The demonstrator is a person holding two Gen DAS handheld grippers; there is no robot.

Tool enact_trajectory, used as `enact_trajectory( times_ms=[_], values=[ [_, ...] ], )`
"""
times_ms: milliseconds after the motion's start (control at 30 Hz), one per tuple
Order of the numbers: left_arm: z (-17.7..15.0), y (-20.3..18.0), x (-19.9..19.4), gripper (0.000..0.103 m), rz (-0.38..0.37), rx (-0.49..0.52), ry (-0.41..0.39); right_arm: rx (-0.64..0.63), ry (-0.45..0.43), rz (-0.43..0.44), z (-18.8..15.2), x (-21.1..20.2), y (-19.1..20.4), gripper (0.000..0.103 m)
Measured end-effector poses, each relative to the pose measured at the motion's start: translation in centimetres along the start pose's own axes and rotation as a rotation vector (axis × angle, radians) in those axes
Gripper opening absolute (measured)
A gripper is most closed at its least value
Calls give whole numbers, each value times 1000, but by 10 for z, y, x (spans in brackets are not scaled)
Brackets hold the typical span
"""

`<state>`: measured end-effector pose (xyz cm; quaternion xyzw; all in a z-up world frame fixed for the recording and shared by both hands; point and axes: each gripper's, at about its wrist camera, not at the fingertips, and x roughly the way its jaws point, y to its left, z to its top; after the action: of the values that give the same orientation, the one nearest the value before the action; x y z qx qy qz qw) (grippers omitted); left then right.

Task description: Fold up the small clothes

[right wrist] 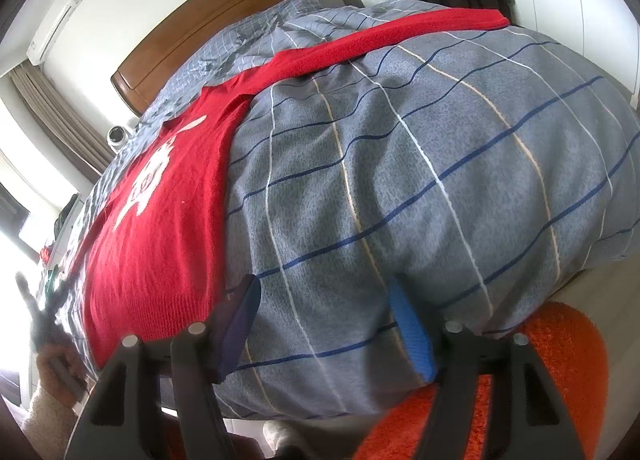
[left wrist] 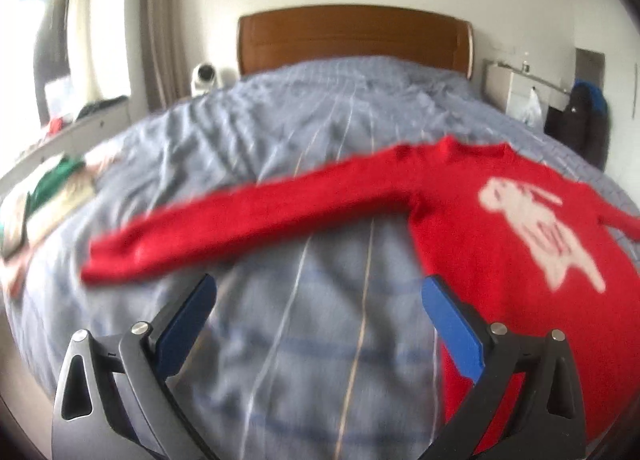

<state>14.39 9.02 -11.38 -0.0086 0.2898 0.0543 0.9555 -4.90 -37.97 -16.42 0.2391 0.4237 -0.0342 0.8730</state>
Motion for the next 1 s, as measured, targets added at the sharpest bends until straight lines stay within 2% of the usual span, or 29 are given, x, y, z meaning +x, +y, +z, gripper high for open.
enact_trajectory(
  times_ms=[67,133,200,233,300,367,467,533,700,1000],
  values=[
    [10,0,19,103,-18,16,29,-8,2,-6,0,2,1,69],
    [12,-2,46,103,-14,55,101,-12,2,-10,0,2,2,70],
    [3,-4,81,103,-10,108,237,-12,3,-10,0,2,2,70],
    [-4,-3,92,103,-28,107,265,-11,3,-10,0,2,2,70],
    [-4,-4,84,103,4,98,211,-12,4,-10,0,2,2,70],
    [-7,-11,80,103,52,136,179,-12,6,-11,0,2,2,70],
    [-14,-15,75,103,81,159,120,-13,8,-12,0,3,2,70],
    [-15,-13,76,103,70,146,116,-17,10,-14,0,4,2,71],
    [-14,2,81,103,-17,66,150,-12,9,-9,0,4,1,72],
    [-15,-2,81,103,-12,72,147,-6,9,-3,-1,2,-1,72]
  ],
)
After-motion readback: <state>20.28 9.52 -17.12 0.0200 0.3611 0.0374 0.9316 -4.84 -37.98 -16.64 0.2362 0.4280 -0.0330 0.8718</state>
